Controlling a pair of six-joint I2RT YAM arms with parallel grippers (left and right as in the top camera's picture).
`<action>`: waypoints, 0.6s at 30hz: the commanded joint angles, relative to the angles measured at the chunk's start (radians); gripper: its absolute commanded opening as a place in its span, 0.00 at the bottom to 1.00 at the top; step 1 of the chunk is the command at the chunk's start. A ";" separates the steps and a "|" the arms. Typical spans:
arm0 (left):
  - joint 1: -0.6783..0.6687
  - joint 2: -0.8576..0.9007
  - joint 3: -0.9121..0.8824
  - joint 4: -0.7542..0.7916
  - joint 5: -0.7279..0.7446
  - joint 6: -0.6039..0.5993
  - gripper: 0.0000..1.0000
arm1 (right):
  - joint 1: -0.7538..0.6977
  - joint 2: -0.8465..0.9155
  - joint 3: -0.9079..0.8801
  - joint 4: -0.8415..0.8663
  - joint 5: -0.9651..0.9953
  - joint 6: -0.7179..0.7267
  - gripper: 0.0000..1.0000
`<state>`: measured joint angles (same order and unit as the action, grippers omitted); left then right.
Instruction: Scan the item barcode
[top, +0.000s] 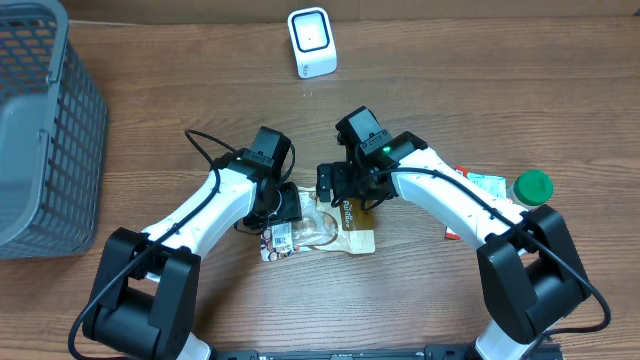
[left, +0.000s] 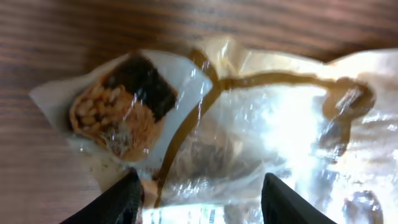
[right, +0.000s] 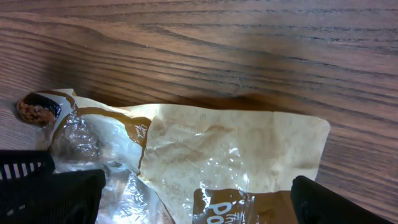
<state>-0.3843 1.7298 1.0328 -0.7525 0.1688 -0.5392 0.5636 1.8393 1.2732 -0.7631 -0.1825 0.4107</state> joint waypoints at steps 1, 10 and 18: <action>0.008 -0.003 0.064 -0.044 0.008 0.031 0.55 | -0.004 0.005 -0.004 0.002 0.010 -0.008 1.00; 0.011 0.000 0.126 -0.186 -0.064 0.031 0.59 | -0.004 0.005 -0.004 -0.013 0.037 -0.008 1.00; 0.011 0.000 0.023 -0.151 -0.121 0.012 0.60 | -0.004 0.005 -0.005 -0.040 0.050 -0.006 1.00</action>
<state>-0.3836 1.7298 1.1007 -0.9138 0.0814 -0.5213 0.5636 1.8397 1.2732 -0.8009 -0.1486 0.4110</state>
